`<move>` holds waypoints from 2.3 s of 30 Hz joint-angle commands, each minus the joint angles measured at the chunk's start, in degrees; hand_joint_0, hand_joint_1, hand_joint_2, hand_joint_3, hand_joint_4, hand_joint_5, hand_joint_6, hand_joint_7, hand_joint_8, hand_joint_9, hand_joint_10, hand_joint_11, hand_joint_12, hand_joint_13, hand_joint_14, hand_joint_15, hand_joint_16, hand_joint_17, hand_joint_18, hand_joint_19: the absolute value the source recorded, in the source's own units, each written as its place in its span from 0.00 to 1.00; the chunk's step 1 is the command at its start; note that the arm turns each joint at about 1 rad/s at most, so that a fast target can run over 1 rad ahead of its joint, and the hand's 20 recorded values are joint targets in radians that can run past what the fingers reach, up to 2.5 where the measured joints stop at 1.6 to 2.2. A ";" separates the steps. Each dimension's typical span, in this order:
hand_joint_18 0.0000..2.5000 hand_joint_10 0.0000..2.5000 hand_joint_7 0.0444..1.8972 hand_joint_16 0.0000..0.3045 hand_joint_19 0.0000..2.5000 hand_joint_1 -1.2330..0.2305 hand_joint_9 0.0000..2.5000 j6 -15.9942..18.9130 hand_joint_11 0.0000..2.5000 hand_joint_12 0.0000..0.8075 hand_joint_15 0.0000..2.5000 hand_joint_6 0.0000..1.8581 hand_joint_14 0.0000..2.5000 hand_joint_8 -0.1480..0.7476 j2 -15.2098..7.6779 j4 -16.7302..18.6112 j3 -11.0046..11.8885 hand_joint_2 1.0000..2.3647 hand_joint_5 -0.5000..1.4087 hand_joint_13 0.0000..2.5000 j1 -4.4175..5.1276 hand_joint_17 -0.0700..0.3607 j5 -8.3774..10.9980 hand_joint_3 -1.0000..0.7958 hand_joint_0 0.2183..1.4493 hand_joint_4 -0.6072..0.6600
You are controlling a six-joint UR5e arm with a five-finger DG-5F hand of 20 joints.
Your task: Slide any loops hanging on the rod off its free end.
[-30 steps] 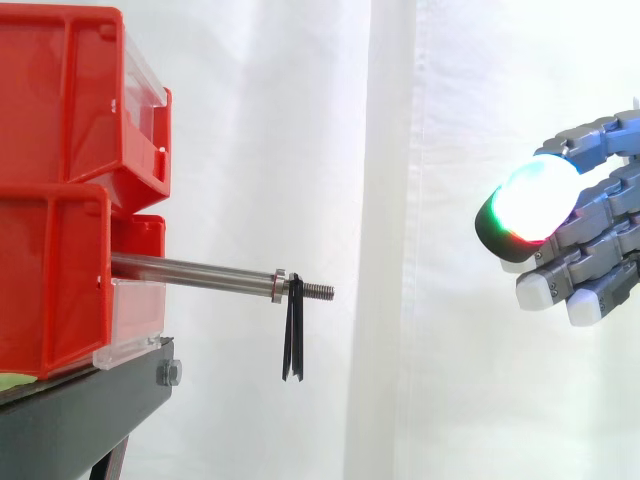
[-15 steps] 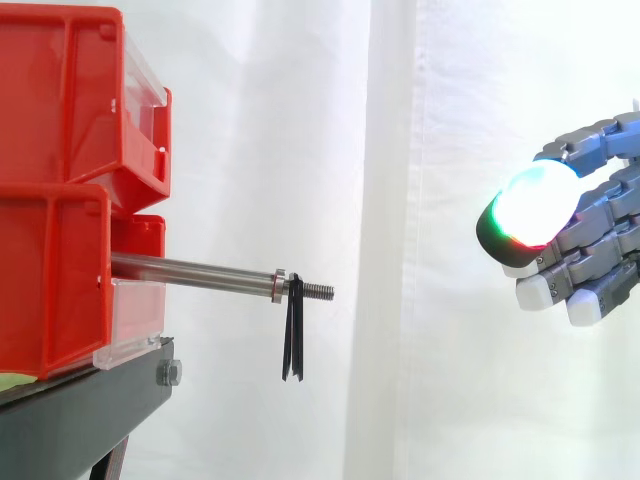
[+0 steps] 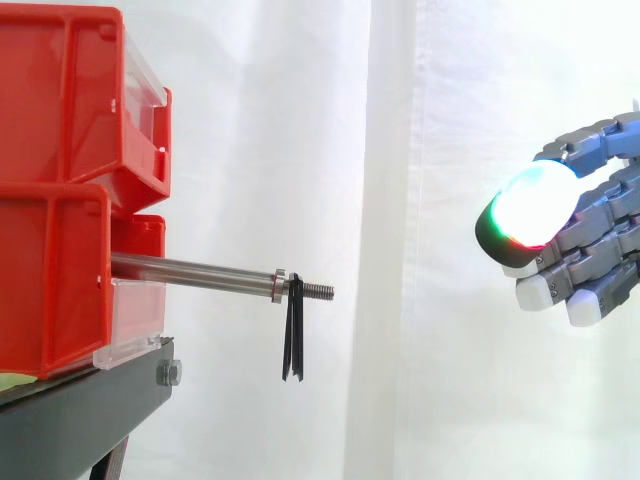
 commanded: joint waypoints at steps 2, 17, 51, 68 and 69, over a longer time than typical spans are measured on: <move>0.19 0.00 0.33 0.20 0.09 0.50 0.15 0.15 0.00 0.48 0.00 0.27 0.00 0.48 0.03 -0.09 0.00 0.01 0.12 0.14 0.09 0.48 -0.09 0.33 0.30 0.67; 0.20 0.00 0.33 0.20 0.10 0.50 0.16 15.09 0.00 0.48 0.00 0.27 0.00 0.50 -0.05 -4.83 5.80 0.01 0.13 0.16 -0.18 0.48 1.93 0.33 0.30 0.68; 0.22 0.00 0.33 0.19 0.10 0.49 0.21 12.28 0.00 0.47 0.00 0.27 0.00 0.50 -2.60 -5.01 5.80 0.01 0.14 0.20 0.44 0.47 10.90 0.33 0.31 0.71; 0.22 0.00 0.33 0.19 0.10 0.49 0.21 11.40 0.00 0.47 0.00 0.27 0.00 0.50 -4.27 16.08 -5.45 0.01 0.14 0.20 3.34 0.47 8.97 0.33 0.31 0.71; 0.22 0.00 0.33 0.19 0.10 0.49 0.21 11.48 0.00 0.47 0.00 0.27 0.00 0.50 -5.06 16.26 -5.45 0.01 0.14 0.21 3.52 0.47 9.23 0.33 0.31 0.71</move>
